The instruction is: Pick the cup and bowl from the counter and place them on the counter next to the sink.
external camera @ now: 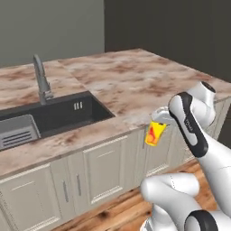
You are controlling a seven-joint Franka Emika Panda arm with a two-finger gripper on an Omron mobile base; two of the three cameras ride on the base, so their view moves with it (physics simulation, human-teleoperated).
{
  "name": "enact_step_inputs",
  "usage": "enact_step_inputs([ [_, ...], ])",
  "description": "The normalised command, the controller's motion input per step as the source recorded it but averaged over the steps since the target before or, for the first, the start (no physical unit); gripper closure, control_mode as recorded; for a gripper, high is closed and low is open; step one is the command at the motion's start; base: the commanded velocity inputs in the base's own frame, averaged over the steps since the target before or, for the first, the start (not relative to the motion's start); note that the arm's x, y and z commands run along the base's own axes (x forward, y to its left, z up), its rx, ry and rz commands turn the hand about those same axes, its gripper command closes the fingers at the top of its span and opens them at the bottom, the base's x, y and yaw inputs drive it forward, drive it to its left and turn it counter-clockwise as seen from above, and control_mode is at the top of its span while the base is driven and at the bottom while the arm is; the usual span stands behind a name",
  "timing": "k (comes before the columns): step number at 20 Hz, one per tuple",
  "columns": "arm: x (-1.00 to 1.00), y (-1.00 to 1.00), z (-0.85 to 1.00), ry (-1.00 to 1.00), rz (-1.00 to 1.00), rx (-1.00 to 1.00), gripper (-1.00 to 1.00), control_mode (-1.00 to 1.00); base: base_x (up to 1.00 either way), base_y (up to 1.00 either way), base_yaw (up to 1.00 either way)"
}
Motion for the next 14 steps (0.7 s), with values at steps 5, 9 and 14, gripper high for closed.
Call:
enact_step_inputs([
  [5,0.0,0.0,0.0,0.0,0.0,0.0,1.0,1.0,1.0,-0.91,0.29],
  [9,0.0,0.0,0.0,0.0,0.0,0.0,1.0,1.0,1.0,-0.98,0.12],
  [14,0.0,0.0,0.0,0.0,0.0,0.0,1.0,1.0,1.0,-0.12,0.07],
])
